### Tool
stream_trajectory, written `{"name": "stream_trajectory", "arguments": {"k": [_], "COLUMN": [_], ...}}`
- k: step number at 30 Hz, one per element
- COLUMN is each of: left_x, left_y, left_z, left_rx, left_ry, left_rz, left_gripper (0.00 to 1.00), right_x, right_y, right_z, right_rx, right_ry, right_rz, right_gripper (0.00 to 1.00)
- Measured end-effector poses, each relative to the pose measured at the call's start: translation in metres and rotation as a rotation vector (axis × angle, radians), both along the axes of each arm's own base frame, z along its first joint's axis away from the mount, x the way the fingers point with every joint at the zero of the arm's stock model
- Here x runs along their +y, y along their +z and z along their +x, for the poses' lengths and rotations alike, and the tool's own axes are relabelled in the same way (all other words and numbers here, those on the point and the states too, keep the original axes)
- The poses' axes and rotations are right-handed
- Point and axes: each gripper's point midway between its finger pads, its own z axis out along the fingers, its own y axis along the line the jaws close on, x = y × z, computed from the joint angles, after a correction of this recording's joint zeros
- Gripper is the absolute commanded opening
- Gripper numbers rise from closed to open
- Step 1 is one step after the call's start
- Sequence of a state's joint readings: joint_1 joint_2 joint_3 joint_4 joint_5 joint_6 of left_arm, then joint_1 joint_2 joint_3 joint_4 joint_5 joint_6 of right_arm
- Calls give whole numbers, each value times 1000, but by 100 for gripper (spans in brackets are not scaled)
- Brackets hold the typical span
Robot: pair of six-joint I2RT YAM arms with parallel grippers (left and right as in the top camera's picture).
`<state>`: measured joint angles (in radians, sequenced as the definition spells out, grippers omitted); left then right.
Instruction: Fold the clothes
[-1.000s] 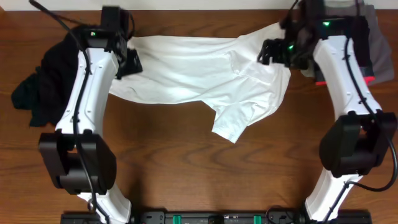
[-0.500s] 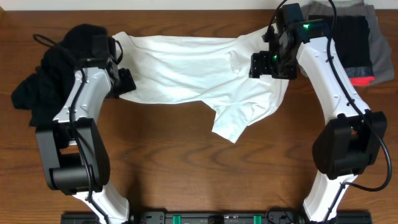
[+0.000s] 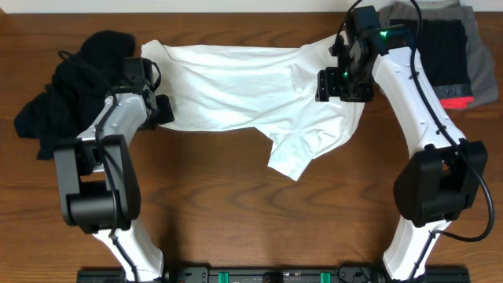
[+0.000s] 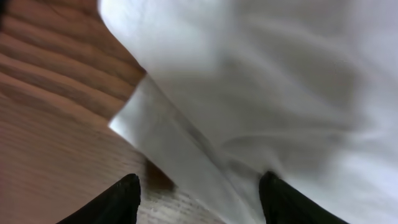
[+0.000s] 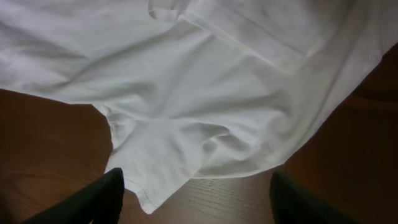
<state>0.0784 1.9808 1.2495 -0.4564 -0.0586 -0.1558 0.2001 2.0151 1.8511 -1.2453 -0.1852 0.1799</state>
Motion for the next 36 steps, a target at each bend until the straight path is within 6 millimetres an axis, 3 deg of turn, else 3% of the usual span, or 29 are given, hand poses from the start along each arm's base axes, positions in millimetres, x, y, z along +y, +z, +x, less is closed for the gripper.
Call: {"name": "stream_trajectory", "arguments": {"k": [5,11,15,20,23,30,33,36], "left_x": [1,-2,-2,-1,6,23,24,24], "left_y": [-4,-5,-6,-2,17,97,110,108], "left_z": [7,11,1,-52,-70,-64,-61,-61], "left_rx": [-18,-30,19,218,248,22,-24,-17], "left_ry": [0,-6,4,74,117,178,180,182], "left_rz": [-8,-22,-24,-48,-55,-44,-40,-39], "left_gripper": [43,7,6,6,6,6,6,6], "right_x": [0,0,0,-4,-13,-37,-37,-36], "right_y": [0,0,0,-1,1,20,20,3], "right_z": [0,0,0,-4,-7,-36,-41,-51], "right_rx": [0,-1,0,18,32,92,102,143], "right_ry": [1,1,0,-7,-29,-73,-81,-92], "right_rz": [-1,-1,-2,-7,-29,-86,-91,-104], "right_gripper": [72,67,65,65,65,62,57,49]}}
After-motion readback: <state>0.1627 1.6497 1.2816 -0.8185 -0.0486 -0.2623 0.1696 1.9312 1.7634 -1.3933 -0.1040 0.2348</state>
